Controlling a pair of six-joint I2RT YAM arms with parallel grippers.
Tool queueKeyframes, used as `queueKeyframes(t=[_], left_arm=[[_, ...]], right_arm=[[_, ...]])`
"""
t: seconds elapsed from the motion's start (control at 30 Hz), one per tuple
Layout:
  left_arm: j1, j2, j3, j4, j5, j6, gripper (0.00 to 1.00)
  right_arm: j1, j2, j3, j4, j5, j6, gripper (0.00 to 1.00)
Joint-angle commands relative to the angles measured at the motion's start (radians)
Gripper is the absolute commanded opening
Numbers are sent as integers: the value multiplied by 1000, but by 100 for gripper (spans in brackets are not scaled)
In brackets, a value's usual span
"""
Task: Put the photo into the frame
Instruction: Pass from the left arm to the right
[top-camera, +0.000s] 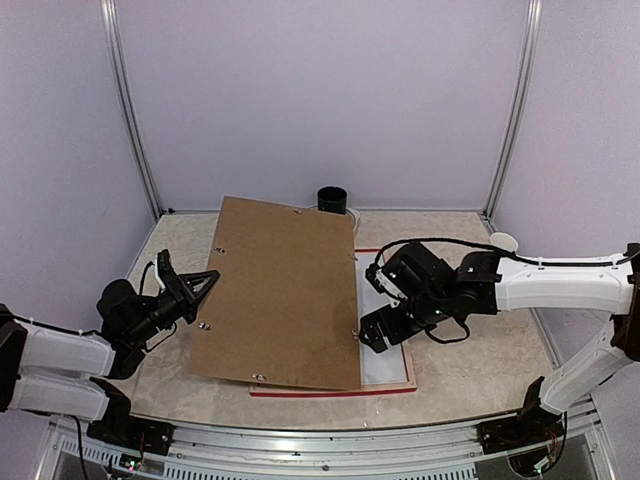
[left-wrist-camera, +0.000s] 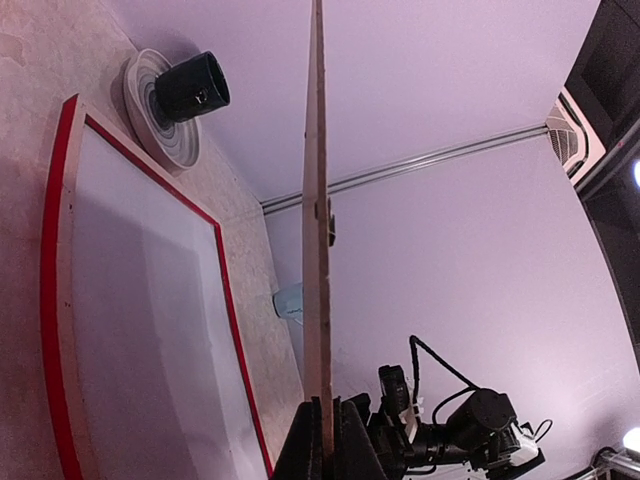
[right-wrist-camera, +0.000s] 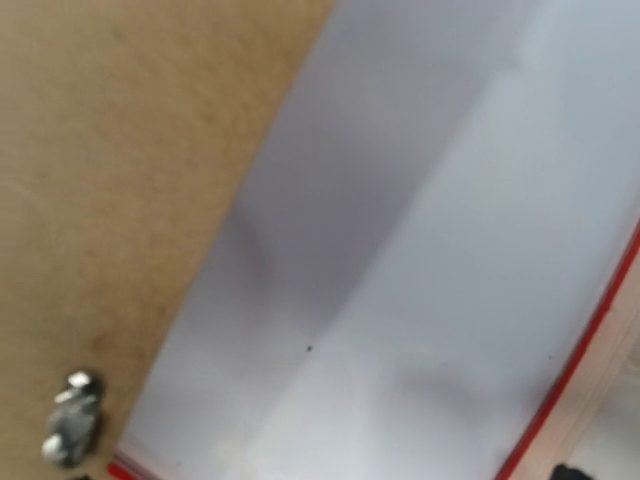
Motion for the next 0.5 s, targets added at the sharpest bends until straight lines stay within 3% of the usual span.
queueKeyframes(t=[0.0, 0.1, 0.27, 0.47], left_arm=[[7, -27, 12, 104, 17, -25, 0], [9, -27, 12, 106, 18, -26, 0], [8, -31, 11, 109, 21, -30, 0], [8, -39, 6, 107, 21, -30, 0]], right_arm=[[4, -86, 9, 4, -6, -11, 99], [-28, -123, 14, 33, -53, -25, 99], [-144, -188, -25, 185, -258, -17, 99], [-264, -139, -59, 362, -432, 19, 99]])
